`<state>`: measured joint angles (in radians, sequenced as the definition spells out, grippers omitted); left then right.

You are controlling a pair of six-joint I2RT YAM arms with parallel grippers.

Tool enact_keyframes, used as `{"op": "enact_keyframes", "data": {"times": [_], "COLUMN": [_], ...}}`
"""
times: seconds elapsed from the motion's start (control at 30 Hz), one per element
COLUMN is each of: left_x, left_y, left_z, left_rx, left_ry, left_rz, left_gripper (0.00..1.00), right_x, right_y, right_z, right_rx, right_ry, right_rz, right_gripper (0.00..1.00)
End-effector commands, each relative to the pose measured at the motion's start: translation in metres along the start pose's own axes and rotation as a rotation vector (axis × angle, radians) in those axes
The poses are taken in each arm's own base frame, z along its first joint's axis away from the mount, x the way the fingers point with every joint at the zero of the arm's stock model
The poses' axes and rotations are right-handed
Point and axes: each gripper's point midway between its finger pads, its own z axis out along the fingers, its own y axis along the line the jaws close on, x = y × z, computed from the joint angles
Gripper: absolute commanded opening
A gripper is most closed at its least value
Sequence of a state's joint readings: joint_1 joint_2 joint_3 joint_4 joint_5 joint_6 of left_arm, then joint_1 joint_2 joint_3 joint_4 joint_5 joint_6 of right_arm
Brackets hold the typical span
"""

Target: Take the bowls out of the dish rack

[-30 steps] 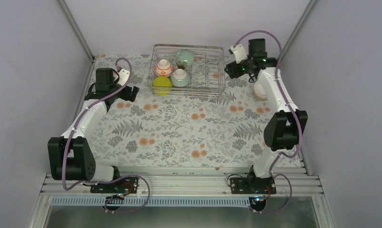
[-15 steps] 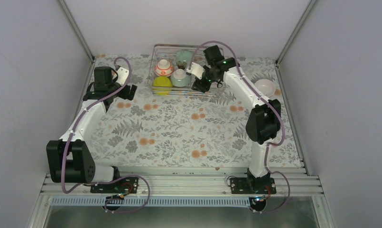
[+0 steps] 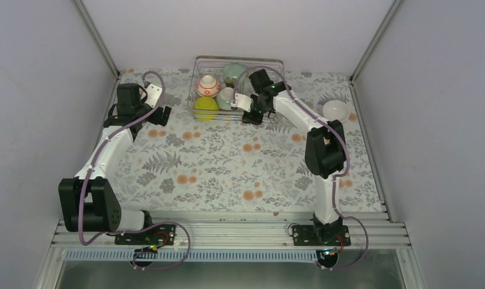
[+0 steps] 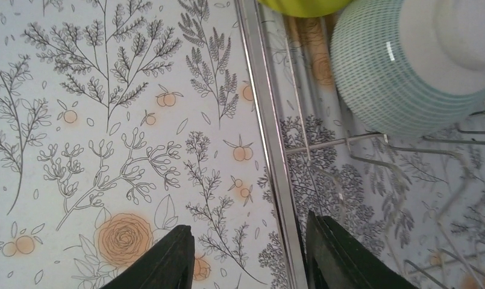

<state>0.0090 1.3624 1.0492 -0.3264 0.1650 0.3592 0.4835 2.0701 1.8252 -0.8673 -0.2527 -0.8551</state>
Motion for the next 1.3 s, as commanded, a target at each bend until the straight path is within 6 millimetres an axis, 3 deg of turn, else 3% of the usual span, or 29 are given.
{"op": "enact_keyframes", "data": {"times": [0.0, 0.3, 0.53, 0.63, 0.73, 0.9, 1.27], "left_x": [-0.011, -0.004, -0.004, -0.004, -0.003, 0.000, 0.000], "left_y": [0.009, 0.010, 0.011, 0.012, 0.013, 0.016, 0.015], "left_z": [-0.004, -0.004, -0.004, -0.005, -0.005, -0.005, -0.003], "left_rx": [-0.022, -0.019, -0.012, -0.012, -0.014, -0.020, 0.000], "left_ry": [-0.032, -0.027, -0.027, -0.027, -0.023, -0.017, -0.019], "left_rz": [0.012, 0.002, -0.005, -0.005, -0.004, -0.004, -0.030], "left_gripper": [1.00, 1.00, 1.00, 1.00, 1.00, 1.00, 1.00], "right_x": [-0.003, -0.008, 0.001, -0.004, -0.007, -0.011, 0.008], "right_y": [0.007, 0.001, 0.000, 0.003, 0.010, 0.035, 0.130], "right_z": [0.017, 0.023, 0.038, 0.037, 0.035, 0.019, -0.008], "right_rx": [-0.004, 0.020, 0.010, -0.013, -0.050, -0.146, -0.273], "right_ry": [0.016, 0.005, 0.046, 0.029, 0.019, 0.005, 0.053], "right_rz": [-0.059, -0.083, -0.097, -0.100, -0.099, -0.106, -0.146], "right_gripper": [0.44, 0.20, 0.13, 0.05, 0.04, 0.04, 0.04]}}
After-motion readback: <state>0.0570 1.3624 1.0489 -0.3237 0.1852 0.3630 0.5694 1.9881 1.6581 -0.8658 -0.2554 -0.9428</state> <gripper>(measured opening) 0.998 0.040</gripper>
